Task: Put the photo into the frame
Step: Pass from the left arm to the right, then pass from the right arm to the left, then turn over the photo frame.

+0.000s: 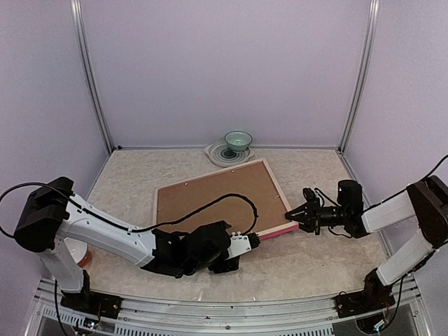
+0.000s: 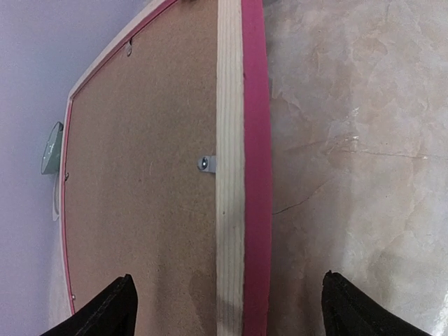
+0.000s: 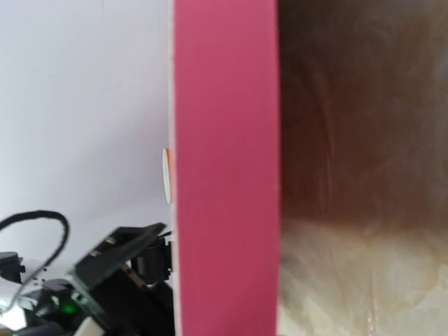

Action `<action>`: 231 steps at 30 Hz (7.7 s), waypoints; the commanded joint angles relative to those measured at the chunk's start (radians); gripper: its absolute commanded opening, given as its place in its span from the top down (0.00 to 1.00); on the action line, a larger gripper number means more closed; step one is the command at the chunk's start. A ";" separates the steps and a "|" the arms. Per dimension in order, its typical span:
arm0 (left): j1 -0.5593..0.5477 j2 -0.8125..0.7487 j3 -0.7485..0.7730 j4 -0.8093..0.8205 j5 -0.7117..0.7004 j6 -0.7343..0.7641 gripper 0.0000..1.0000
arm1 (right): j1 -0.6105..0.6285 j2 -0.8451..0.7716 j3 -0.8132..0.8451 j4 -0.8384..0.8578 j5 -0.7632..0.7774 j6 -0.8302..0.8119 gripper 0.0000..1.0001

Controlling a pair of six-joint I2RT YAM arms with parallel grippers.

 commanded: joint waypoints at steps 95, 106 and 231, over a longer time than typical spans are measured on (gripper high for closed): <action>0.138 -0.381 0.066 0.249 -0.276 -0.125 1.00 | -0.155 -0.385 0.251 -0.600 0.115 -0.384 0.01; 0.222 -0.472 0.139 0.192 -0.196 -0.247 1.00 | -0.155 -0.348 0.232 -0.553 0.101 -0.367 0.01; 0.830 -0.042 -0.198 0.521 1.190 -1.338 0.94 | -0.254 -0.075 0.255 -0.503 0.221 -0.465 0.01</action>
